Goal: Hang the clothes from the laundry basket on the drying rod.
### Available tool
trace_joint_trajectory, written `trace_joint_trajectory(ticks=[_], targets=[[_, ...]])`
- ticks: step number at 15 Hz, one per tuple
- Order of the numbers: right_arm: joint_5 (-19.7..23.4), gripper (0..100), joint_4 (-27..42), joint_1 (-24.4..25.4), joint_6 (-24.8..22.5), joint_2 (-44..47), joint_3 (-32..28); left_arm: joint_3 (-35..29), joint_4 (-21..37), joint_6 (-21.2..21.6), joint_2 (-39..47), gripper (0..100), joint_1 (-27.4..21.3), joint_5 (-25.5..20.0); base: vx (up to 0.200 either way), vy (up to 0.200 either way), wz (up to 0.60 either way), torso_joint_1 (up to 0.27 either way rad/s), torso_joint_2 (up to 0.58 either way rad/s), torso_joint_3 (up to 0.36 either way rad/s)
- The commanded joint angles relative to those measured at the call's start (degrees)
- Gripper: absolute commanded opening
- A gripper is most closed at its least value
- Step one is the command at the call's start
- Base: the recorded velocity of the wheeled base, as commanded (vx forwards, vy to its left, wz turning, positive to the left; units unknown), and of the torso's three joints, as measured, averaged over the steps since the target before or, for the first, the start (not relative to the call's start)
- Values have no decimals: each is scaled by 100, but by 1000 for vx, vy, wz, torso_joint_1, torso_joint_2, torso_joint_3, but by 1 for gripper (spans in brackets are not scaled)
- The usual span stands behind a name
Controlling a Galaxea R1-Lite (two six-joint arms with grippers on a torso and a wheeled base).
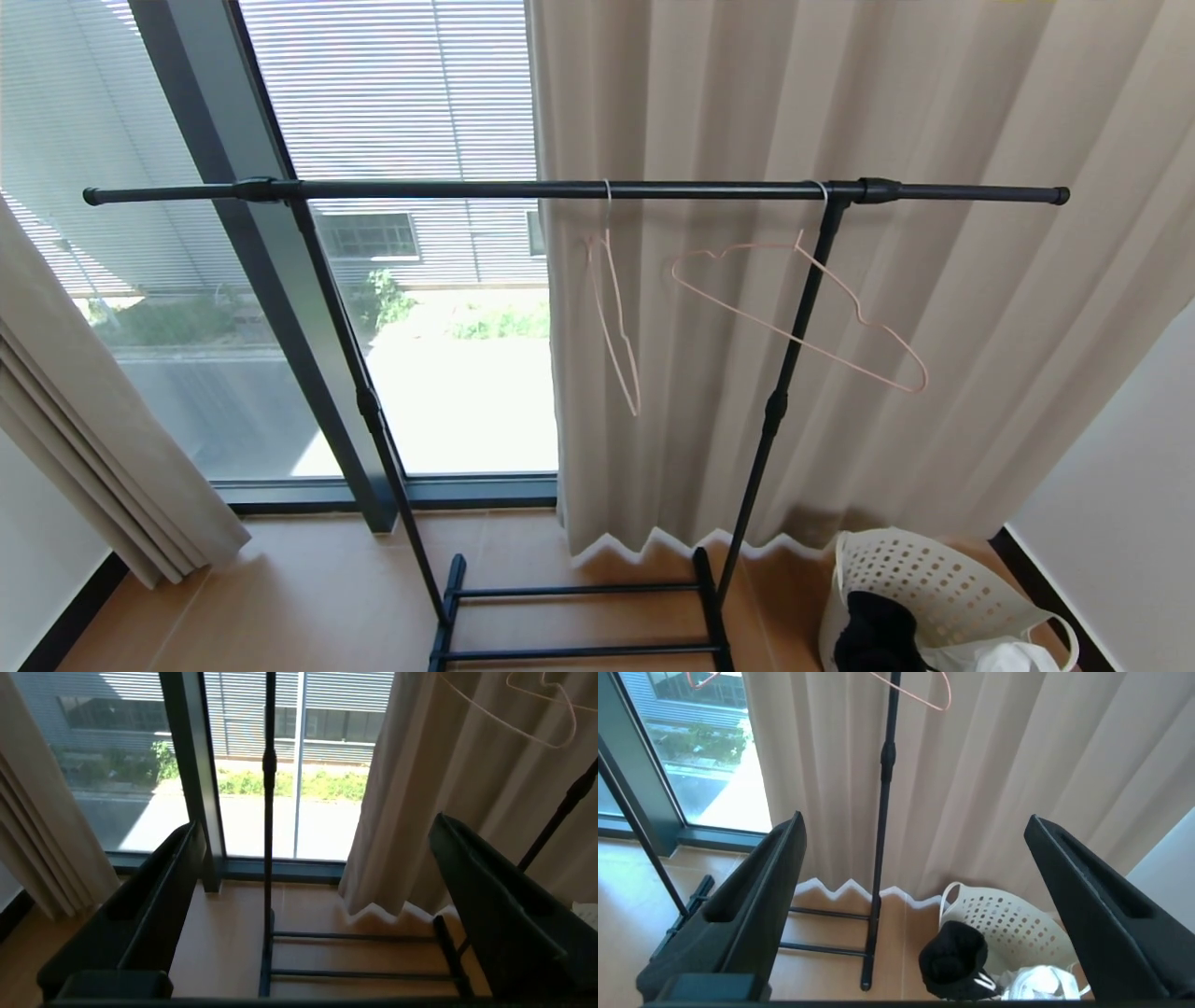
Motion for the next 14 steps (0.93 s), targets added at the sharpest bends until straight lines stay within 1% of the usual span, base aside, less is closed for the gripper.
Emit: trace_joint_trajectory(ticks=[1,7,14], targets=[[1,100,-1,0,10,6,1,0,-1,-10,7,100,2,2,0,0,0,-163,364,198],[-7,100,-1,0,62,6,1,0,-1,-19,7,100,2,2,0,0,0,-164,400,230],[-7,100,-1,0,54,6,1,0,-1,-19,7,100,2,2,0,0,0,-212,544,325]])
